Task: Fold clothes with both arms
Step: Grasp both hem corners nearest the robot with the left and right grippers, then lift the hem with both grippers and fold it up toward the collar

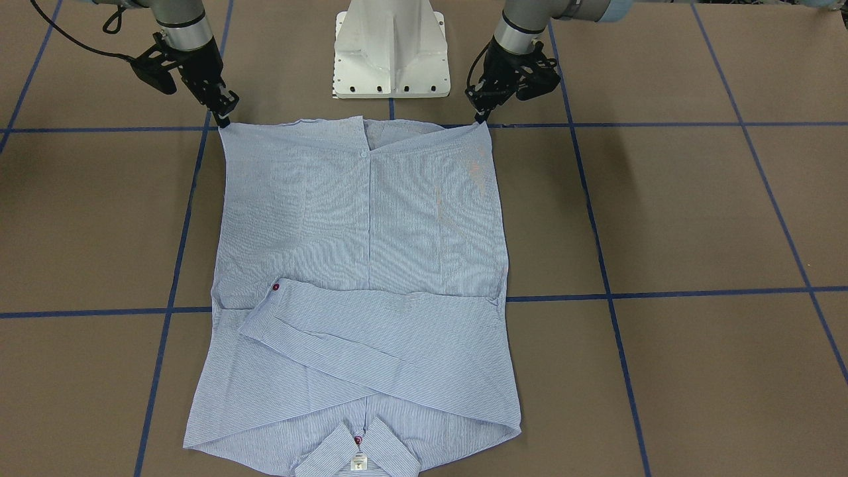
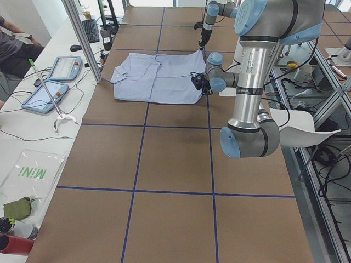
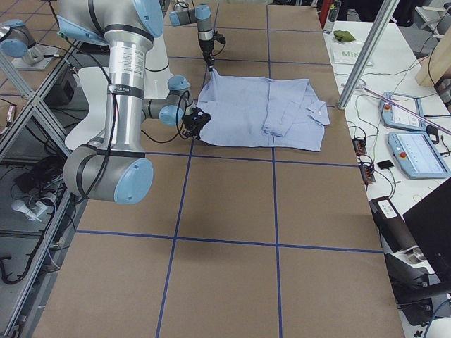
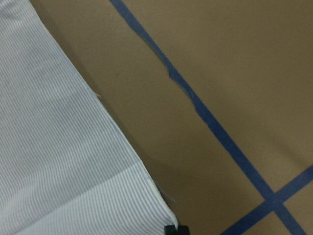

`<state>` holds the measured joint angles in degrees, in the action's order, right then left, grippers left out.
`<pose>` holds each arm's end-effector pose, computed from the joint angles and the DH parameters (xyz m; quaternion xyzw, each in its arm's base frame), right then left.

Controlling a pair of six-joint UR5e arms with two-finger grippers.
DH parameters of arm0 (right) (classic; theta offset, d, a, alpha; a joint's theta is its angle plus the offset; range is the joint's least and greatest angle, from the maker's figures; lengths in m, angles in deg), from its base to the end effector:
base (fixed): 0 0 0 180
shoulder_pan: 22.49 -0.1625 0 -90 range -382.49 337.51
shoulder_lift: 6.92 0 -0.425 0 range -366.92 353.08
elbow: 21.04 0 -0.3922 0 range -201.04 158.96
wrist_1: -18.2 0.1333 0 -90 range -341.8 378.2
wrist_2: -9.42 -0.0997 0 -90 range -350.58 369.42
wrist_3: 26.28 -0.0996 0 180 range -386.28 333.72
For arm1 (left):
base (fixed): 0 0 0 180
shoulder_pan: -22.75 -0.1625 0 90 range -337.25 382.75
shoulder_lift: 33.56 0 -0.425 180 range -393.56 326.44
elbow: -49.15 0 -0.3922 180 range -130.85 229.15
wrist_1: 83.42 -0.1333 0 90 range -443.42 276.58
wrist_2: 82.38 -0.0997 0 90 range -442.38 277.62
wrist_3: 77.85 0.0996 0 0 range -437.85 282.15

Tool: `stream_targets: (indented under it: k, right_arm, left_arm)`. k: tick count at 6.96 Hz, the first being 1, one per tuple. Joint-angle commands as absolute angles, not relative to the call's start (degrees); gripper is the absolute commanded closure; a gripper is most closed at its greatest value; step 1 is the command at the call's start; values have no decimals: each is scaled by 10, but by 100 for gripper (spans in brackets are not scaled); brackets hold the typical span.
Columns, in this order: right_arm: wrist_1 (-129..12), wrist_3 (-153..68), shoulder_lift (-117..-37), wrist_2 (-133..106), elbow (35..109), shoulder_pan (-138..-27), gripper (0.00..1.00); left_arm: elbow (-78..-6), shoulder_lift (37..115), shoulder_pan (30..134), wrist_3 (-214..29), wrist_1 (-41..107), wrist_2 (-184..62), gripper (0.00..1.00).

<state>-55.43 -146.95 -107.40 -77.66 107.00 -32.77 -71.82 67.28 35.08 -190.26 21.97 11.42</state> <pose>-0.3799 -0.2095 0.4014 -0.0429 -0.3722 0.3332 0.8652 0.4710 -0.2326 0.2885 -0.0710 0.4740 -0.2468 0.8422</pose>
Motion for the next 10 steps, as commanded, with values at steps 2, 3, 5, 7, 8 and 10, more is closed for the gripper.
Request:
stream_targets:
  k: [2,3,5,7,8,10]
  right_arm:
    - [-554,-1469,-1083,-778,1083,-327,100]
    - [-554,-1469,-1084,-784,1103,-329,100]
    - [-555,-1469,-1069,-840,1135,-427,100]
    - [-562,-1466,-1002,-937,1124,-565,100]
    - [-565,-1456,-968,-949,1096,-608,100]
    - [-662,-1395,-828,-949,987,-668,100]
  left_arm:
    - [-757,670,307,-1903,188,116,100]
    - [-791,673,313,-1903,175,118,100]
    - [-817,708,397,-1888,136,118,100]
    - [-759,786,514,-1823,107,171,100]
    - [-720,810,546,-1790,107,173,100]
    - [-681,827,610,-1706,111,179,100]
